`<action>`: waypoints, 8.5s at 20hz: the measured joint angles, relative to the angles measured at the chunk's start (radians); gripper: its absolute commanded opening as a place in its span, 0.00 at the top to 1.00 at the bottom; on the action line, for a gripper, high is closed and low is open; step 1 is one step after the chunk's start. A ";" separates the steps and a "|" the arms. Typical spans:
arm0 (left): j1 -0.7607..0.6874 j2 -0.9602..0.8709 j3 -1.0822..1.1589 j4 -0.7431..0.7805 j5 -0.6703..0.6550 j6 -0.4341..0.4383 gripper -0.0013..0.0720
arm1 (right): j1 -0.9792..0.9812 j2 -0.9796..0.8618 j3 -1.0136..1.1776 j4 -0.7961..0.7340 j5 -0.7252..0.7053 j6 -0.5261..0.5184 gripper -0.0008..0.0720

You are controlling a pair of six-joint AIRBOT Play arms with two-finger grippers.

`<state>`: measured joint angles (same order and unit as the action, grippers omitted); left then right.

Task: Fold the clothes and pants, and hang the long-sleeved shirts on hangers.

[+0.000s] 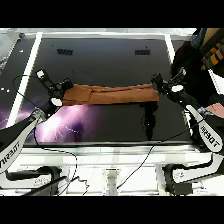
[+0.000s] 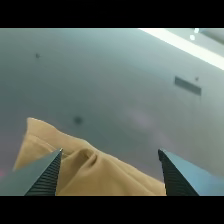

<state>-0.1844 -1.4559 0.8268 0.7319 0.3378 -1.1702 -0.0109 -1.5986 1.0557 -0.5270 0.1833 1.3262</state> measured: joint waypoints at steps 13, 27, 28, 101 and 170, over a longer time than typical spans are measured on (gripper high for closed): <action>0.341 0.235 0.038 0.504 -0.951 -0.068 0.18 | -0.002 0.083 0.005 -0.099 0.203 -0.011 0.05; 0.674 0.085 0.079 0.052 -1.289 0.079 0.01 | -0.002 0.108 0.005 -0.126 0.241 -0.011 0.05; 0.674 0.049 0.079 -0.036 -1.285 0.121 0.01 | -0.002 0.108 0.005 -0.126 0.241 -0.011 0.05; -0.446 -0.127 0.423 -0.059 -0.599 0.393 0.03 | 0.026 -0.252 0.891 -0.653 1.213 0.190 0.29; 0.204 0.282 0.420 0.568 -1.204 0.383 0.96 | -1.048 0.183 0.770 -0.838 1.402 0.323 0.97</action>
<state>0.0193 -1.1736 1.2469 1.3003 -0.8661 -0.7872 -1.0584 -1.4155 1.8259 -1.3655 1.5848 1.6493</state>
